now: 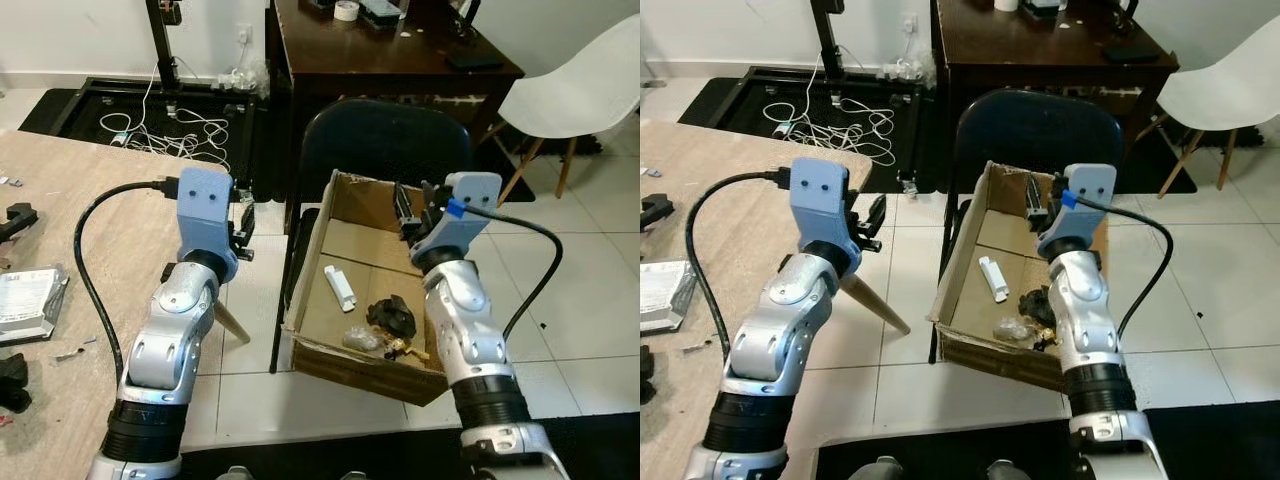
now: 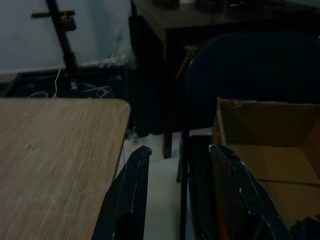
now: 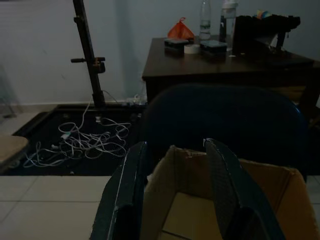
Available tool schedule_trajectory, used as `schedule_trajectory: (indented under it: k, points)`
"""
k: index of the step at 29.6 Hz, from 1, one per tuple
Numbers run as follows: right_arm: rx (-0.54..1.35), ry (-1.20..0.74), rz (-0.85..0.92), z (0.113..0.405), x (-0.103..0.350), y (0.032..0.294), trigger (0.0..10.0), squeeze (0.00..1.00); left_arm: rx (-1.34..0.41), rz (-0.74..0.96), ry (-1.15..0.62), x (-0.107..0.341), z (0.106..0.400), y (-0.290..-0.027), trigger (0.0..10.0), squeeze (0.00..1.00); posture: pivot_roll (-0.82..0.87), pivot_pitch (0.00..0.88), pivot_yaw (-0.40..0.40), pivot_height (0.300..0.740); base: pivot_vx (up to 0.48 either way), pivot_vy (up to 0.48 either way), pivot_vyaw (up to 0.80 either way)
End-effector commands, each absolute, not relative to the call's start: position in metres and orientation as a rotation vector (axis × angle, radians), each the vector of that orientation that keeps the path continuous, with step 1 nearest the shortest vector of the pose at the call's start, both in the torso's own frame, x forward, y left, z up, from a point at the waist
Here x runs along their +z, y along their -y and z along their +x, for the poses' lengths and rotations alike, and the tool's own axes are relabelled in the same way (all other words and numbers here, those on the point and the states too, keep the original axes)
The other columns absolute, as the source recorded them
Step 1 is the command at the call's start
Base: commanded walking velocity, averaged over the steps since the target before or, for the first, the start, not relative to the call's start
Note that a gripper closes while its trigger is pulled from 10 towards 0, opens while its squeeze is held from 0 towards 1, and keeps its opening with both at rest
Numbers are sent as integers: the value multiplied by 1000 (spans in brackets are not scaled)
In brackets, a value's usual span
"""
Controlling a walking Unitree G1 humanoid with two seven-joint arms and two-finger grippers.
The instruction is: Picking trash to rubbish bin
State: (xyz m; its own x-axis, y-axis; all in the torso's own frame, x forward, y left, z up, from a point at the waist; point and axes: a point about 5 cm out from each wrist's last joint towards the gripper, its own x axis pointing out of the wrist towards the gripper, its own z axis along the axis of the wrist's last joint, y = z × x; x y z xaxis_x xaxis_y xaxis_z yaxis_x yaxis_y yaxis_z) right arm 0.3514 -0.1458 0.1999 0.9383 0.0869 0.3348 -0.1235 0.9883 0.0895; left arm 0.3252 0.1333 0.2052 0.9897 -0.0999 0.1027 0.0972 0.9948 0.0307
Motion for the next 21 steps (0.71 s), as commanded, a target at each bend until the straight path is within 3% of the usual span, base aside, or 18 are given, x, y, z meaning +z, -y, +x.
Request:
schedule_trajectory:
  k: [1,9,21]
  points:
    - [96,330,104,349,201,147,10000,0,-75,9,71,200,327,-133,10000,0,127,76,-47,740,0,0,0]
    - [146,218,47,354,192,138,10000,0,-96,30,55,198,328,-130,10000,0,125,46,-66,740,0,0,0]
    - [148,204,79,350,189,136,10000,0,-142,37,59,195,319,-125,10000,0,125,45,-69,740,0,0,0]
